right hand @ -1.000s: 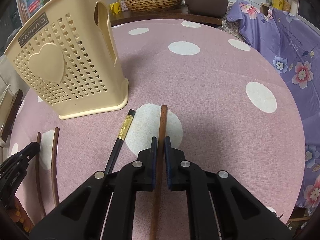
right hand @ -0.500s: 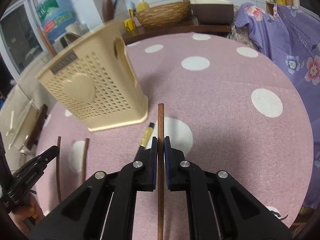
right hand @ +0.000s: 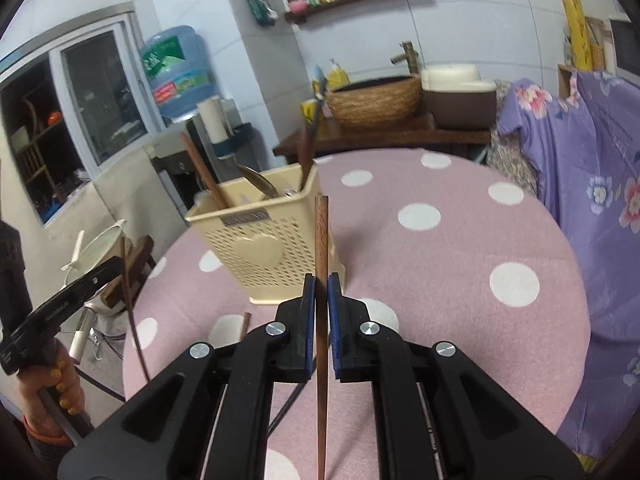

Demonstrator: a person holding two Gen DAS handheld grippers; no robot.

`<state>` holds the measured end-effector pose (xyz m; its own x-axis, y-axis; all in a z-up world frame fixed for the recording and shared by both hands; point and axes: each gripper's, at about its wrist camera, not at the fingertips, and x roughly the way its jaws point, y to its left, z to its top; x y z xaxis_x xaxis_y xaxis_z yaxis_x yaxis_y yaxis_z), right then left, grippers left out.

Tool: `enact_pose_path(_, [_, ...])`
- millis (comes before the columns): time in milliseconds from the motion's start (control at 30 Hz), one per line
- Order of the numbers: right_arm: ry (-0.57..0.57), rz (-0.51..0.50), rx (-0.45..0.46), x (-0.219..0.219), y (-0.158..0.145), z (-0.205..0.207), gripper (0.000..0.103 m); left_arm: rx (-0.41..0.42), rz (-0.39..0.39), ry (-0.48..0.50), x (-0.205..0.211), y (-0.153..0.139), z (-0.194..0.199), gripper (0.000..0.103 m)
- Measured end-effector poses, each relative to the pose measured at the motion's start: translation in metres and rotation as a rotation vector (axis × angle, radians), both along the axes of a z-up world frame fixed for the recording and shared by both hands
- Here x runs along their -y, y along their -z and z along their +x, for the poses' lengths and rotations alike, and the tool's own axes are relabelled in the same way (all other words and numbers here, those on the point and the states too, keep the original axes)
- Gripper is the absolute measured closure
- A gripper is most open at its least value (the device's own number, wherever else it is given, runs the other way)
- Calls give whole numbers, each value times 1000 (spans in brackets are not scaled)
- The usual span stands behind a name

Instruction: Organize utensils

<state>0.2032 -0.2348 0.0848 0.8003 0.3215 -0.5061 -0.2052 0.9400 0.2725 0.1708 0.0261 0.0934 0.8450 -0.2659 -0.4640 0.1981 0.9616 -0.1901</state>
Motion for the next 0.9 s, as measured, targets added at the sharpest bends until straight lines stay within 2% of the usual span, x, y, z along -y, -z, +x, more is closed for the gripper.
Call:
enact_pose_path(267, [-36, -13, 67, -6, -29, -15, 96, 73, 2, -2, 2, -22, -3, 96])
enact_pose_path(467, [-35, -33, 65, -10, -31, -12, 96, 89, 15, 18, 6, -28, -6, 96])
enact_pose_path(567, [-35, -40, 69, -11, -37, -11, 96, 98, 21, 23, 7, -32, -6, 102])
enact_pose_path(733, [-46, -67, 90, -16, -50, -8, 96, 118, 25, 40, 11, -41, -5, 102])
enact_pose_path(900, [-33, -60, 77, -13, -47, -6, 96, 100, 30, 19, 7, -34, 0, 102])
